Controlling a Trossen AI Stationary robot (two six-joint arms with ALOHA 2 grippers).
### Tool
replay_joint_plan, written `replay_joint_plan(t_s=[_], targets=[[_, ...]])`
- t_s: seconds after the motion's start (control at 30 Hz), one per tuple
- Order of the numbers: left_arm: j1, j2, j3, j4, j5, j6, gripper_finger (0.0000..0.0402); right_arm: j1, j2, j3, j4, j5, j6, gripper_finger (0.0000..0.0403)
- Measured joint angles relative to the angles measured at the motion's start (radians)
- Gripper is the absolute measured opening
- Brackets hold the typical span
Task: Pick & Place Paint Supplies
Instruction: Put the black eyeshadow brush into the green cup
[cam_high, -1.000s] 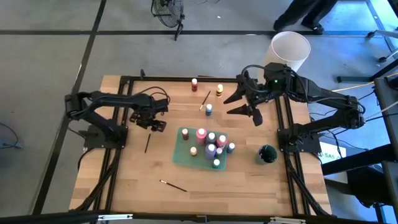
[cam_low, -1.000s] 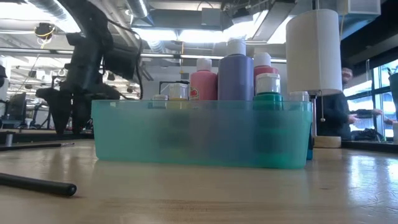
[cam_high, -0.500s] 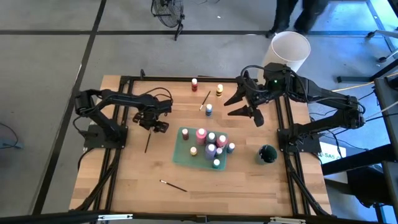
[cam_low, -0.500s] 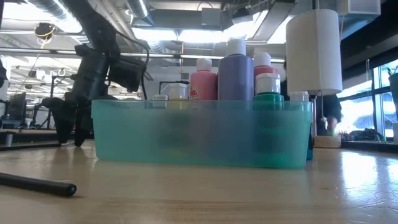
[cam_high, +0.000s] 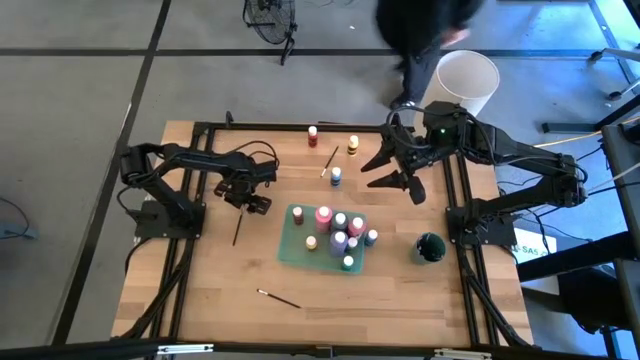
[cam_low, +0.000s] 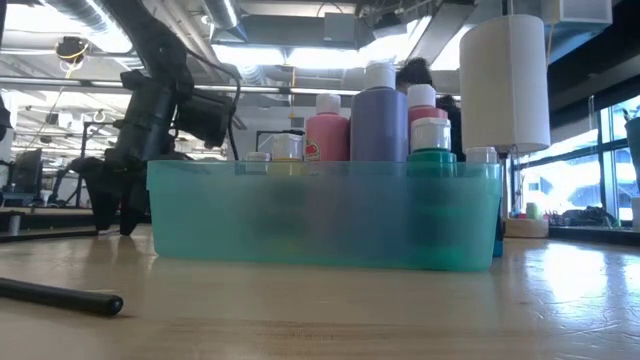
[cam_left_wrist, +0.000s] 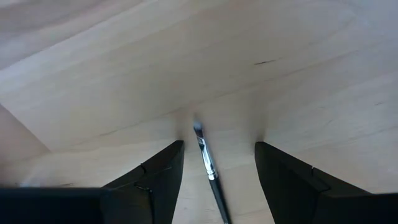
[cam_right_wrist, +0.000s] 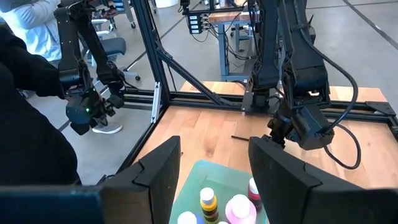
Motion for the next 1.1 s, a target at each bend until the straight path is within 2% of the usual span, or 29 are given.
replay_joint_plan(t_s=[1.1], targets=[[0.003,0.002,-0.002,0.007,-0.006,0.02,0.0196,-0.005,-0.001,0.0,0.011,-0.052,0.008,0.0193]])
